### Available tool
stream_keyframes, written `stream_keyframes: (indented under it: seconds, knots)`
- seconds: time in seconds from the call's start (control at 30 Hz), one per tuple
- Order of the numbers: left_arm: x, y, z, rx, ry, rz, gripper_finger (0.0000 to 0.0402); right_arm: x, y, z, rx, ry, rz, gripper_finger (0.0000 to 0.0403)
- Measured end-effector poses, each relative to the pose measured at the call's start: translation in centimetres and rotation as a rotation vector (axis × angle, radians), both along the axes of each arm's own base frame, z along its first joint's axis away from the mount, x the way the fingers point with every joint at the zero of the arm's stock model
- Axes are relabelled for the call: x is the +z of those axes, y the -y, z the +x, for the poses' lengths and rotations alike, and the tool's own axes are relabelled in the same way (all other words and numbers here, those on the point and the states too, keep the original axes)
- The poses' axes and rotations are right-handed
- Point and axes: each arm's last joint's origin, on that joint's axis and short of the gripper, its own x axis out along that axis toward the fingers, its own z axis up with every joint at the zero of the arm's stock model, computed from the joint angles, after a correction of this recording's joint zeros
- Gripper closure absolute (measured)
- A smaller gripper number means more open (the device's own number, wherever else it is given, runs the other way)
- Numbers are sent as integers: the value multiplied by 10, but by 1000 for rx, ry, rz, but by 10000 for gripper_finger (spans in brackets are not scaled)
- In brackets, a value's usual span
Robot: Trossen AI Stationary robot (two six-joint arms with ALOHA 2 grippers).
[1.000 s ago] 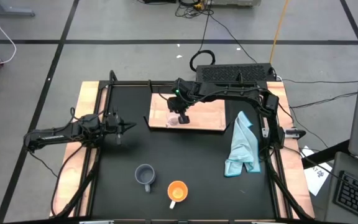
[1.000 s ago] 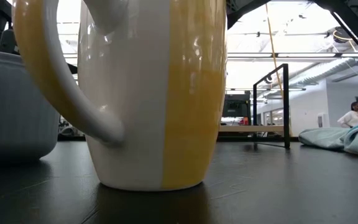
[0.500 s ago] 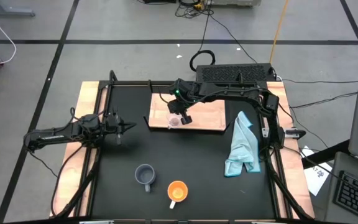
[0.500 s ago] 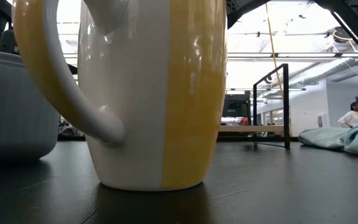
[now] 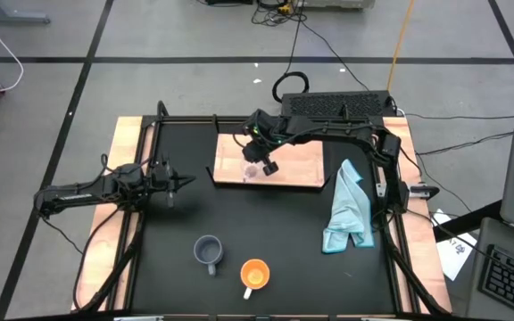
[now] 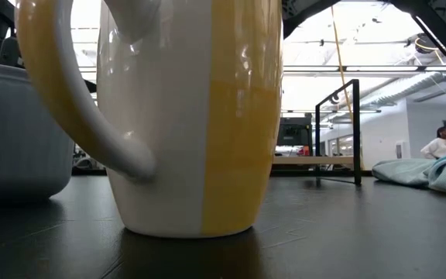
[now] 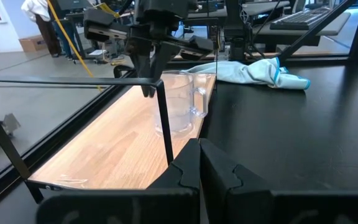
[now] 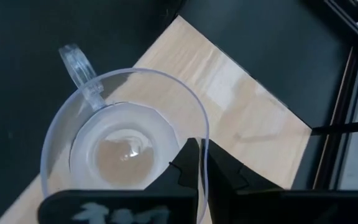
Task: Stack small to large cups/mugs on shelf
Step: Put the transparent mug on the shelf
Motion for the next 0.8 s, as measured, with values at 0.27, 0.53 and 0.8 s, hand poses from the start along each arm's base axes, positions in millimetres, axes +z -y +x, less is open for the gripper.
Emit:
stream_keyframes:
  seconds: [0.27,0.53,0.8]
  knots:
    - [0,0,0,0,0,0,398,0,5,-2,74,11,-15,403]
    - [0,0,0,0,0,0,398,0,5,-2,112,17,-31,403]
    - [0,0,0,0,1,0,398,0,5,0,107,34,-28,376]
